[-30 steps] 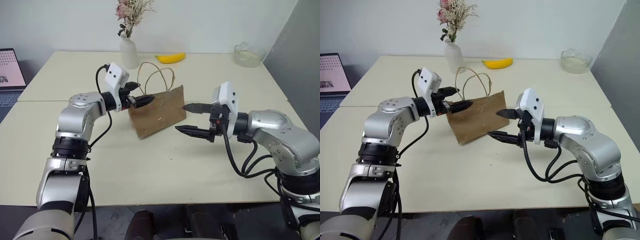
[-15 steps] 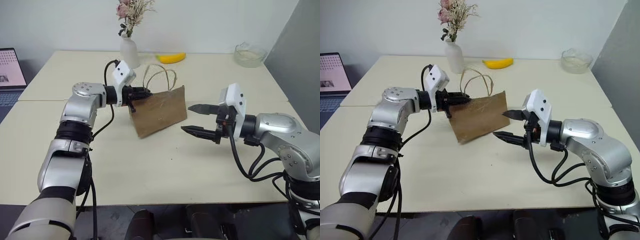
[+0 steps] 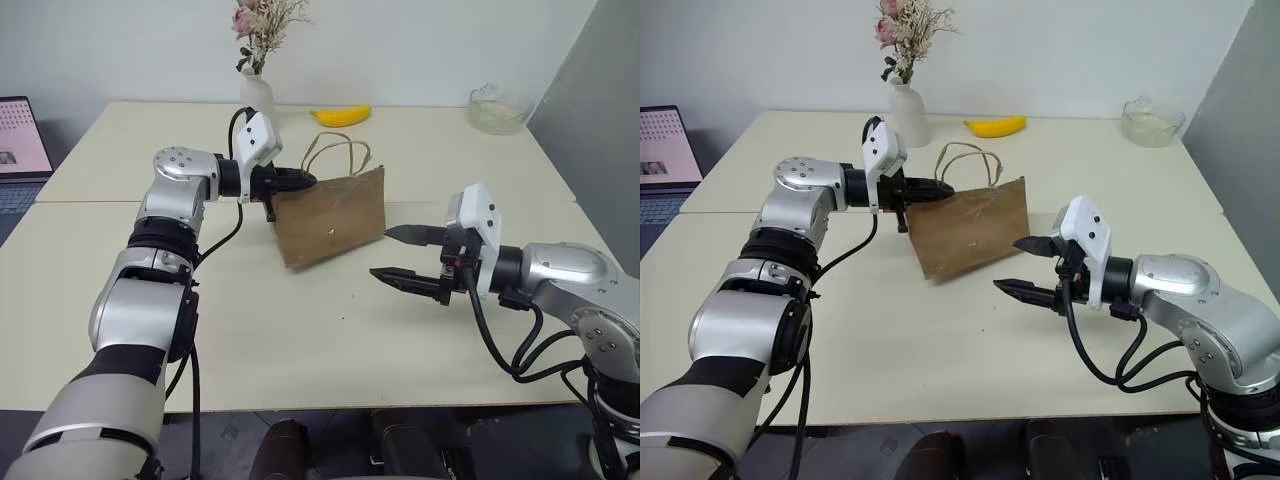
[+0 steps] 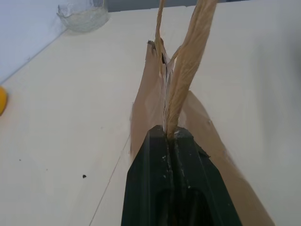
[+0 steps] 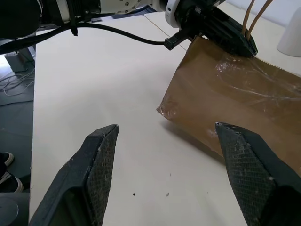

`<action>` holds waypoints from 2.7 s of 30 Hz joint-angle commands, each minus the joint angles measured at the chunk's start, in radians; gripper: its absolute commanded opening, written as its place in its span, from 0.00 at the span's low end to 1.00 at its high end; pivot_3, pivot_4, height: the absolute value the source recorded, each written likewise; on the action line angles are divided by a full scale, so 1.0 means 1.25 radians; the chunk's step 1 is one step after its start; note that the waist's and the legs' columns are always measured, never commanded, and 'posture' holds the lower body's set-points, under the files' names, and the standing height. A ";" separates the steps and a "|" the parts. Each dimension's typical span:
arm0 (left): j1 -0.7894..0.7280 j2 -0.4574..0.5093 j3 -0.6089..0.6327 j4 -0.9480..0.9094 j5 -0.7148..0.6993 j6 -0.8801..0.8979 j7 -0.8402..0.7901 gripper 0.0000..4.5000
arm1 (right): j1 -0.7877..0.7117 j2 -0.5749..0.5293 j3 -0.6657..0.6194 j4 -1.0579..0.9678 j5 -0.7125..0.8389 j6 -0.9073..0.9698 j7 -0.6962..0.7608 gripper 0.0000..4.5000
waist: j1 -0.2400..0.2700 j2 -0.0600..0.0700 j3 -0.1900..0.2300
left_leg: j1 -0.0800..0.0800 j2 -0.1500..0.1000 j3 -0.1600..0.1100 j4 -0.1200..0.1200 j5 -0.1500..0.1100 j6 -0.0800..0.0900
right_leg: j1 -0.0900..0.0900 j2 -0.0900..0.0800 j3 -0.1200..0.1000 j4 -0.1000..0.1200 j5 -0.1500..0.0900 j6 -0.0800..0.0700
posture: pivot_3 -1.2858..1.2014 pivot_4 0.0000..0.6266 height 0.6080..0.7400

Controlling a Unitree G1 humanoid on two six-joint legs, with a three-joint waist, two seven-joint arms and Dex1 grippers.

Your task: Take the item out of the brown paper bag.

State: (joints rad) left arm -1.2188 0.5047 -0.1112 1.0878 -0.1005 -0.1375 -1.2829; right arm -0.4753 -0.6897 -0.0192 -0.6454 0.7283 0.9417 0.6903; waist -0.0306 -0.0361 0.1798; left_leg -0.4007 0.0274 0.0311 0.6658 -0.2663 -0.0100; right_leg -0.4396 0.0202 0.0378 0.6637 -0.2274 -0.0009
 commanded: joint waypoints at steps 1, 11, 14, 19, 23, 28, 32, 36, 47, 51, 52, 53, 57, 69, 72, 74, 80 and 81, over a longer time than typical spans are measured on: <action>-0.031 -0.007 0.016 0.033 0.020 -0.052 0.015 0.01 | 0.004 -0.010 -0.019 -0.030 0.013 -0.002 -0.014 0.77 | 0.000 0.000 0.000 | 0.000 0.000 0.000 0.000 0.000 0.000 | 0.000 0.000 0.000 0.000 0.000 0.000 | 0.52 0.24 1.00; -0.027 -0.008 0.016 0.067 0.055 -0.073 0.024 0.15 | -0.004 -0.011 -0.017 -0.026 0.014 0.005 -0.040 0.77 | 0.001 0.000 0.000 | 0.000 0.000 0.000 0.001 0.000 0.000 | 0.000 0.000 0.000 0.000 0.000 0.000 | 0.52 0.24 1.00; -0.024 0.009 0.031 0.053 0.047 -0.063 0.018 0.35 | -0.005 -0.020 -0.017 -0.023 0.015 0.004 -0.035 0.77 | 0.001 0.000 0.000 | 0.000 0.000 0.000 0.001 0.000 0.000 | 0.000 0.000 0.000 0.001 0.000 0.000 | 0.52 0.24 1.00; 0.024 0.040 0.095 -0.072 -0.032 0.049 -0.031 0.56 | 0.002 -0.027 -0.016 -0.026 0.017 0.003 -0.031 0.77 | -0.001 0.000 0.000 | 0.000 0.001 0.000 0.001 0.000 0.000 | 0.000 0.001 0.000 0.001 0.000 0.000 | 0.52 0.24 1.00; 0.143 0.077 0.135 -0.305 -0.089 0.175 -0.017 0.56 | 0.010 -0.031 -0.017 -0.028 0.019 0.002 -0.030 0.77 | -0.002 0.000 0.000 | 0.000 0.001 0.000 0.000 0.000 0.000 | 0.000 0.000 0.000 0.001 0.000 0.000 | 0.52 0.24 1.00; 0.376 0.111 0.200 -0.795 -0.250 0.476 0.085 0.56 | 0.017 -0.044 -0.021 -0.016 0.015 -0.008 -0.018 0.77 | -0.002 0.000 0.000 | 0.000 0.002 0.000 0.001 0.000 0.000 | -0.001 -0.003 0.001 0.001 0.000 0.000 | 0.52 0.24 1.00; 0.550 0.113 0.184 -1.059 -0.342 0.633 0.151 0.56 | 0.020 -0.055 -0.029 -0.013 0.017 -0.011 -0.012 0.77 | 0.002 -0.001 0.000 | 0.001 0.001 0.000 0.002 0.000 0.000 | 0.001 -0.004 0.000 0.001 0.000 0.000 | 0.52 0.24 1.00; 0.689 0.061 0.105 -1.149 -0.297 0.652 0.268 0.56 | 0.020 -0.059 -0.035 -0.010 0.016 -0.011 -0.009 0.77 | 0.002 0.000 -0.001 | 0.004 0.001 0.000 0.003 0.000 0.000 | 0.005 -0.003 0.001 0.001 0.000 0.001 | 0.52 0.24 1.00; 0.666 -0.041 0.005 -0.921 -0.086 0.495 0.473 0.56 | 0.014 -0.056 -0.030 -0.015 0.018 -0.009 -0.015 0.77 | 0.003 -0.001 -0.001 | 0.008 0.001 -0.001 0.004 0.000 0.000 | 0.010 -0.003 0.000 0.000 0.001 0.001 | 0.52 0.24 1.00; 0.658 -0.025 0.012 -0.889 -0.078 0.471 0.465 0.56 | 0.015 -0.054 -0.029 -0.018 0.020 -0.009 -0.018 0.77 | 0.002 -0.001 -0.001 | 0.008 0.001 -0.001 0.002 0.000 0.000 | 0.010 -0.003 0.000 -0.001 0.001 0.001 | 0.52 0.24 1.00; 0.652 -0.024 0.015 -0.877 -0.076 0.465 0.465 0.56 | 0.015 -0.054 -0.029 -0.018 0.020 -0.008 -0.018 0.77 | 0.002 -0.001 -0.001 | 0.008 0.001 -0.001 0.002 0.000 0.000 | 0.010 -0.003 0.000 -0.001 0.001 0.001 | 0.52 0.24 1.00; 0.647 -0.024 0.017 -0.864 -0.073 0.456 0.469 0.56 | 0.015 -0.053 -0.028 -0.019 0.020 -0.008 -0.020 0.77 | 0.002 -0.001 -0.001 | 0.008 0.001 -0.001 0.002 0.000 0.000 | 0.010 -0.003 0.000 -0.001 0.001 0.001 | 0.52 0.24 1.00; 0.627 -0.027 0.016 -0.824 -0.063 0.430 0.473 0.56 | 0.013 -0.050 -0.029 -0.019 0.024 -0.004 -0.024 0.77 | 0.002 -0.001 -0.001 | 0.008 0.001 -0.001 0.002 0.000 0.000 | 0.010 -0.003 0.000 -0.001 0.001 0.001 | 0.52 0.24 1.00; 0.564 -0.010 0.024 -0.717 -0.048 0.352 0.447 0.56 | 0.006 -0.051 -0.026 -0.015 0.023 -0.003 -0.023 0.77 | 0.002 -0.001 -0.001 | 0.008 0.001 -0.001 0.002 0.000 0.000 | 0.010 -0.003 0.000 -0.001 0.001 0.001 | 0.52 0.24 1.00; 0.571 -0.009 0.023 -0.727 -0.056 0.348 0.438 0.56 | 0.004 -0.050 -0.023 -0.015 0.023 -0.003 -0.024 0.77 | 0.002 -0.001 -0.001 | 0.008 0.001 -0.001 0.002 0.000 0.000 | 0.010 -0.003 0.000 -0.001 0.001 0.001 | 0.52 0.24 1.00; 0.593 -0.006 0.031 -0.762 -0.068 0.357 0.431 0.56 | 0.003 -0.049 -0.022 -0.014 0.021 -0.004 -0.023 0.77 | 0.002 -0.001 -0.001 | 0.008 0.001 -0.001 0.002 0.000 0.000 | 0.010 -0.003 0.000 -0.001 0.001 0.001 | 0.52 0.24 1.00; 0.766 0.020 0.156 -1.142 -0.212 0.480 0.464 0.56 | 0.007 -0.030 -0.022 -0.008 0.010 -0.018 -0.040 0.77 | -0.002 -0.001 -0.001 | 0.007 0.003 0.000 0.000 0.000 0.000 | 0.008 -0.003 0.001 -0.001 0.001 0.001 | 0.52 0.24 1.00; 0.801 0.015 0.186 -1.225 -0.250 0.515 0.486 0.56 | 0.005 -0.021 -0.018 0.004 -0.002 -0.028 -0.047 0.77 | -0.001 -0.001 -0.001 | 0.007 0.002 0.000 0.000 0.000 0.000 | 0.008 -0.003 0.001 -0.001 0.001 0.001 | 0.52 0.24 1.00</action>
State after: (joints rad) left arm -0.2329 0.5229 0.0633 -0.2826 -0.3387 0.4665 -0.7049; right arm -0.4558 -0.7256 -0.0225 -0.6294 0.7293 0.9402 0.6454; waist -0.0317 -0.0370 0.1788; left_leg -0.3919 0.0304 0.0312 0.6655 -0.2665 -0.0100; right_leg -0.4303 0.0160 0.0387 0.6621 -0.2266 0.0005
